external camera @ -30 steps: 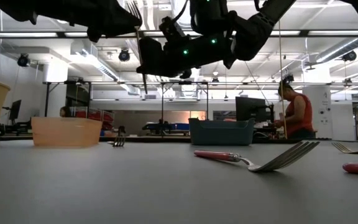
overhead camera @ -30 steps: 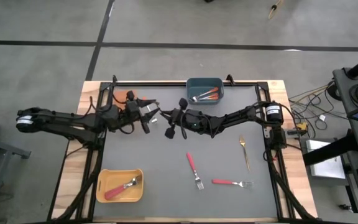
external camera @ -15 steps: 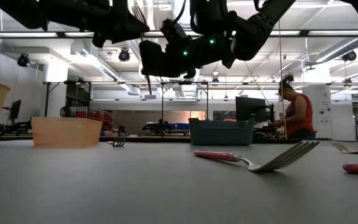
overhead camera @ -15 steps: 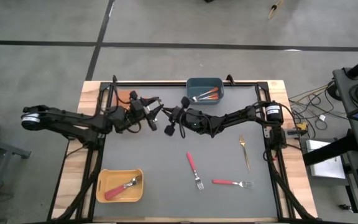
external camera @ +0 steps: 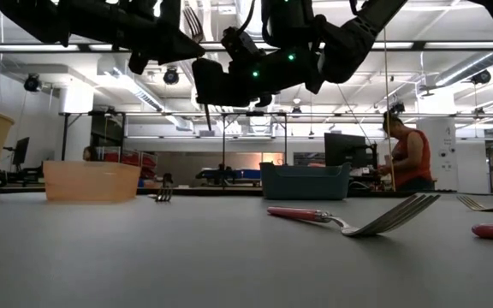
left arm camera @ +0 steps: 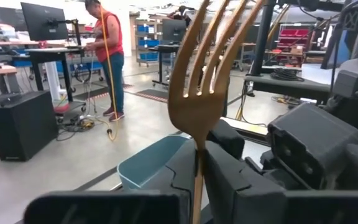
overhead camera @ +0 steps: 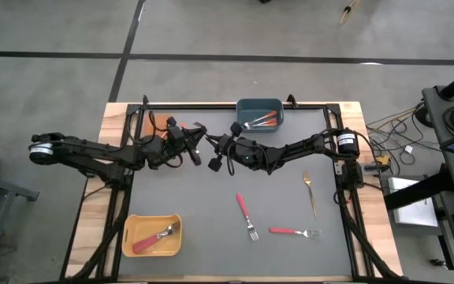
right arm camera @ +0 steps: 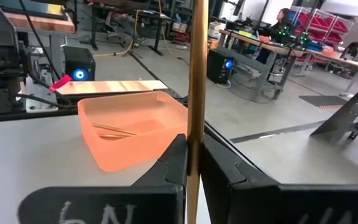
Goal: Sort silverware by color (type)
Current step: Put the gold fork into the orange bin
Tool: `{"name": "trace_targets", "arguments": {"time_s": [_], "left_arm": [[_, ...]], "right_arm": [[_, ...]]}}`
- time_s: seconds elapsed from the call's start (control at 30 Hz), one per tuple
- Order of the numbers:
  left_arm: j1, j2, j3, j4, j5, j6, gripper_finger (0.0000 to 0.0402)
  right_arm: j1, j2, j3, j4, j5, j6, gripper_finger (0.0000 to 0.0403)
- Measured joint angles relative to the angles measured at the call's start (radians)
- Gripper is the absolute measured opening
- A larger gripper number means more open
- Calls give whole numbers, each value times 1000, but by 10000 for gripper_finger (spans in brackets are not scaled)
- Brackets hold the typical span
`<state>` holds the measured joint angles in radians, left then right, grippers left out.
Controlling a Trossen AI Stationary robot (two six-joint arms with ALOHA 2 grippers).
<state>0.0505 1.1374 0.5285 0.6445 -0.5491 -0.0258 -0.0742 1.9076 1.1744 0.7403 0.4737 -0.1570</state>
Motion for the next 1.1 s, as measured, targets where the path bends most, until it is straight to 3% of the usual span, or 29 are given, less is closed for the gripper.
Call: {"name": "trace_targets", "arguments": {"time_s": [0.17, 0.43, 0.63, 0.9, 1.1], "left_arm": [[0, 0, 0, 0, 1, -20, 4], [0, -1, 0, -1, 8, -36, 2], [1, -7, 0, -16, 2, -35, 1], [2, -65, 0, -89, -76, -17, 1], [20, -173, 0, -204, -108, -9, 0]], "right_arm": [[-2, 0, 0, -2, -1, 0, 32], [-3, 0, 0, -2, -1, 0, 132], [-3, 0, 0, -2, -1, 0, 183], [-4, -22, 0, -39, 2, -17, 210], [-12, -92, 0, -186, 26, -28, 212]]}}
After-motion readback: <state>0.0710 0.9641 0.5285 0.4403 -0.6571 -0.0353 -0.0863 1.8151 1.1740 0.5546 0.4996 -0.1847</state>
